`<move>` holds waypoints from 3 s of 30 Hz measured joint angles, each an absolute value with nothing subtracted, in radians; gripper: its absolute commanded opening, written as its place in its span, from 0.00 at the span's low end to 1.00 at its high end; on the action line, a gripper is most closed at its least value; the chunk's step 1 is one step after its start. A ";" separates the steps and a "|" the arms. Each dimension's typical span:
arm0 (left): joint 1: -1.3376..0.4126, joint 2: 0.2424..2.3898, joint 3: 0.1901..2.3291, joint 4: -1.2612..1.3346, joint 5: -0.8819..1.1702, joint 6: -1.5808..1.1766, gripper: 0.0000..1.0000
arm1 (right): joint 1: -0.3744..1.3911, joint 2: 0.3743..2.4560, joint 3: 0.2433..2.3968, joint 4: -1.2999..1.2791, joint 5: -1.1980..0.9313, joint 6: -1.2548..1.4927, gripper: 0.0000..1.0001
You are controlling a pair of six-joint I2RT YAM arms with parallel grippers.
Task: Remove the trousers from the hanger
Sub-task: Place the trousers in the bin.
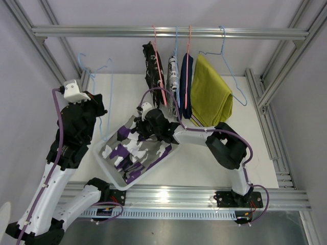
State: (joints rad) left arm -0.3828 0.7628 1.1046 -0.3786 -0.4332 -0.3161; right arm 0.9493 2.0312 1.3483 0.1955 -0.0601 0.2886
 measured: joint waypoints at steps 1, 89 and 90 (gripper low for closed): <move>-0.383 0.763 1.105 -0.379 -0.433 -0.316 0.00 | 0.949 2.031 1.348 0.195 -0.060 0.289 0.13; -0.382 0.752 1.093 -0.375 -0.434 -0.314 0.01 | 1.269 1.855 1.409 -0.296 0.123 0.410 0.03; -0.382 0.752 1.093 -0.375 -0.434 -0.314 0.01 | 1.272 1.858 1.411 -0.293 0.121 0.410 0.03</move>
State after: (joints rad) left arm -0.3817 0.7517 1.0931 -0.3752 -0.4339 -0.3138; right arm 1.2724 1.8576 1.4109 -0.2928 0.1215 0.4095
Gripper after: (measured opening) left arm 0.008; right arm 0.033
